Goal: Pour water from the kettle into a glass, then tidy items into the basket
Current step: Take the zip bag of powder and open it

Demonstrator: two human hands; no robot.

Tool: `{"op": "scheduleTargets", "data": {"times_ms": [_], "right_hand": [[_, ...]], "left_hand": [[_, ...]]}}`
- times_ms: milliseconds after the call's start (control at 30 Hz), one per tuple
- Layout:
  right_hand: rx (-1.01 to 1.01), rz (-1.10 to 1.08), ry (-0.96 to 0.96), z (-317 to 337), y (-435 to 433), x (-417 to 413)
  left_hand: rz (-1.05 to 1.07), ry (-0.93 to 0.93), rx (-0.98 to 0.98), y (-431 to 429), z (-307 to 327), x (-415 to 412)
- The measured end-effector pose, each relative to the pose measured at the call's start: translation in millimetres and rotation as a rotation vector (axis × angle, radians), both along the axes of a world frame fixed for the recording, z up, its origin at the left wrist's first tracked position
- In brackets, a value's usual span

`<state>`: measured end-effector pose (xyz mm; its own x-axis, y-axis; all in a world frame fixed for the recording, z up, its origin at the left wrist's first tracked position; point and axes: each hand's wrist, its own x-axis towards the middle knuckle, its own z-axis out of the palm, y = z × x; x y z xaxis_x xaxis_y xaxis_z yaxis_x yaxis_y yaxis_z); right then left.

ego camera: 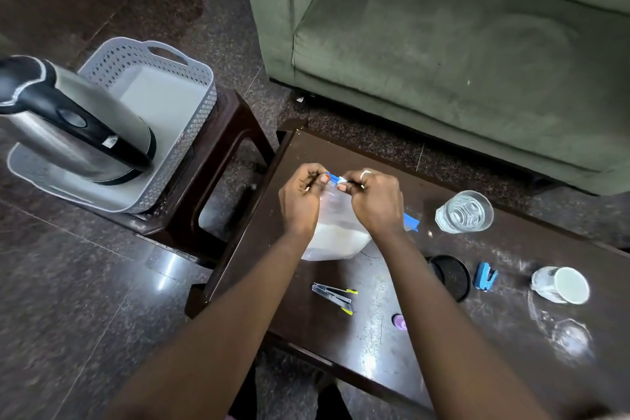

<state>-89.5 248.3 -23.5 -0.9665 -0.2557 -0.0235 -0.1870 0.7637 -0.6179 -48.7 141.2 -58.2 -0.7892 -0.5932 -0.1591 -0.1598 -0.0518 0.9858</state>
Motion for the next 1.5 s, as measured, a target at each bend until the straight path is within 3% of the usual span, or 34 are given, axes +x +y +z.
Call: {"op": "scheduleTargets", "data": {"times_ms": [200, 467, 800, 933, 1133, 1267, 1400, 1500], "right_hand": [[0.132, -0.077, -0.128, -11.1, 45.2, 0.3], [0.175, -0.152, -0.112, -13.1, 78.2, 0.3], [0.107, 0.174, 0.310, -19.7, 25.0, 23.8], [0.132, 0.171, 0.287, -27.9, 13.1, 32.9], [0.193, 0.031, 0.098, -32.0, 6.7, 30.4], [0.253, 0.068, 0.038, -33.9, 4.2, 28.1], [0.189, 0.046, 0.072, -31.3, 2.4, 33.8], [0.142, 0.091, 0.208, -29.5, 2.0, 40.1]], "left_hand": [[0.126, -0.009, 0.029, -10.9, -4.0, 3.1], [0.152, 0.012, 0.070, -22.7, -5.1, 6.7], [0.113, 0.058, 0.149, -25.8, -6.8, 9.7], [0.103, 0.061, 0.171, -28.2, -9.5, 11.2], [0.106, 0.059, 0.195, -31.5, -13.6, 17.4], [0.114, 0.044, 0.229, -31.2, -13.8, 23.5], [0.163, 0.040, 0.284, -32.2, -14.4, 28.2], [0.167, 0.031, 0.290, -34.8, -16.1, 30.4]]}}
